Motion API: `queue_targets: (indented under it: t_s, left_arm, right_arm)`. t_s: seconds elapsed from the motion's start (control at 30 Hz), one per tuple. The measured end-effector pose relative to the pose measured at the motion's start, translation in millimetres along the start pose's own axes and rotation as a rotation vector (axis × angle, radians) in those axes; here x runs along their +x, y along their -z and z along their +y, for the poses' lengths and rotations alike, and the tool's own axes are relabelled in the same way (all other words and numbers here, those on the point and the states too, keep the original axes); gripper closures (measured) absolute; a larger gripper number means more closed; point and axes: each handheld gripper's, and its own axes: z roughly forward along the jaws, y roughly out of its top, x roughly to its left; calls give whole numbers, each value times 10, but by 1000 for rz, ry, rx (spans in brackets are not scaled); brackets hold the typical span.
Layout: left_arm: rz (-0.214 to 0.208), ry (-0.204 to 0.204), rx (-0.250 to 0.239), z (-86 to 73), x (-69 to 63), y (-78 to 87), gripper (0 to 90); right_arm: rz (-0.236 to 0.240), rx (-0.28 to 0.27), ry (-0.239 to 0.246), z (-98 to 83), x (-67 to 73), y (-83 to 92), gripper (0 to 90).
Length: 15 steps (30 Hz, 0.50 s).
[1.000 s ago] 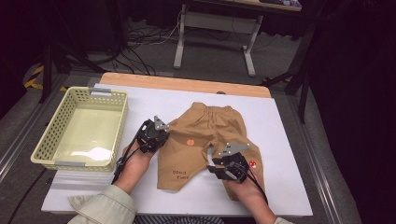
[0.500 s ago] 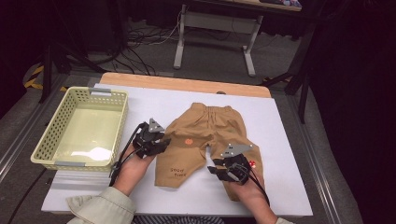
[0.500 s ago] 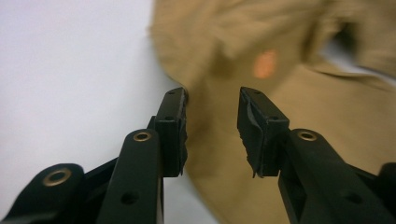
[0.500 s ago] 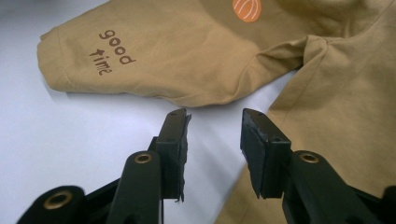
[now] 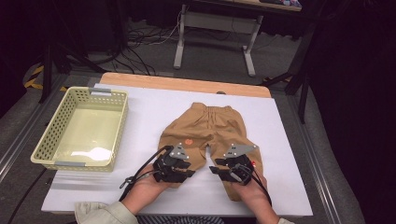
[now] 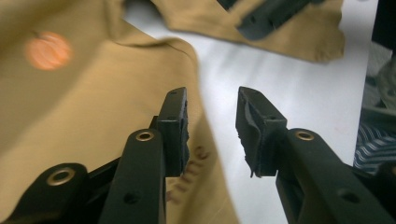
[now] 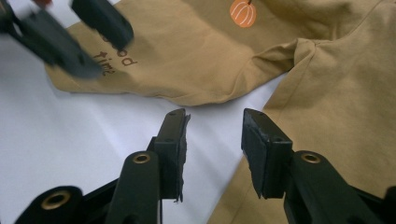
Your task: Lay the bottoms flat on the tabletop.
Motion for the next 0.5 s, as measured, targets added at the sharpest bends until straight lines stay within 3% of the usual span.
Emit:
queue_targets:
  t_s: [0.2,0.3,0.37,0.5]
  left_arm:
    - [25,0,59,-24,29,-134,658]
    - [31,2,62,-35,39,-146,837]
    - [7,17,46,-26,56,-109,879]
    - [-92,44,-40,-3,67,5,889]
  right_arm:
    - [7,-1,7,2,10,0,603]
    - [8,1,7,5,20,-8,603]
    - [8,-1,8,5,23,-5,603]
    - [9,-5,14,8,26,13,603]
